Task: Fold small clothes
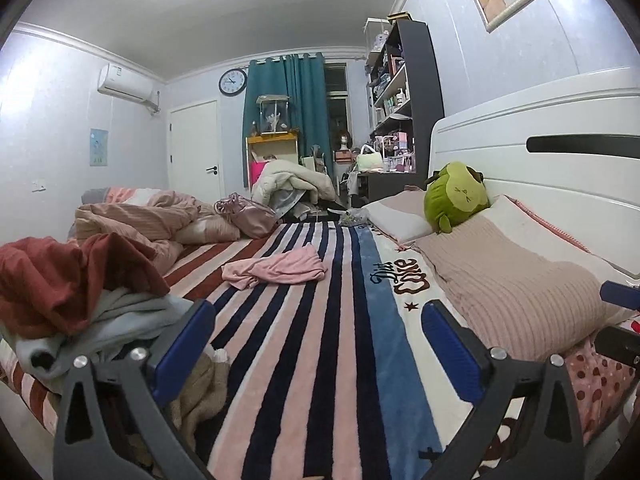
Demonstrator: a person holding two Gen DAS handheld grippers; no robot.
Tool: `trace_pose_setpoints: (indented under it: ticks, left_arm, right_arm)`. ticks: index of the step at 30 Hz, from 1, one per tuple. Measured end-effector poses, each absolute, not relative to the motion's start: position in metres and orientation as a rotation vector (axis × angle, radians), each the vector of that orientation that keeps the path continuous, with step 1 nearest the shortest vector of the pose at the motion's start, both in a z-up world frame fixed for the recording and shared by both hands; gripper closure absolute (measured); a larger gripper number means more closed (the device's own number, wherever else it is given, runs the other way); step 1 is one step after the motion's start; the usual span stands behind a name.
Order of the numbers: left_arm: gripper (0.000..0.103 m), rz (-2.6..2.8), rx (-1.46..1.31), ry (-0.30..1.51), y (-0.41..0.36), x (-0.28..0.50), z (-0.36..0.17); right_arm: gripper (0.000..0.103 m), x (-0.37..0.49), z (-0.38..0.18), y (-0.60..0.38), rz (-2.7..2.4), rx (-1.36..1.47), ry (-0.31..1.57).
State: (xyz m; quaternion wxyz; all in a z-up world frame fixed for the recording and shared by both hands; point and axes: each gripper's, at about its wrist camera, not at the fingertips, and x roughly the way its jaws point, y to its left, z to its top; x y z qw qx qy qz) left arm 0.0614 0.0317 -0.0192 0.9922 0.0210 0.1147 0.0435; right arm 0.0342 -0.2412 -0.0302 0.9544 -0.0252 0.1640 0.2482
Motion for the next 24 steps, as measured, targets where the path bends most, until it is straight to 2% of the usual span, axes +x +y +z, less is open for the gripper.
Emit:
trace_pose_setpoints:
  ticks: [24]
  left_arm:
    - [0.001, 0.097, 0.034, 0.221, 0.042, 0.041, -0.019]
  right_arm:
    - [0.002, 0.019, -0.022, -0.219, 0.536, -0.079, 0.313]
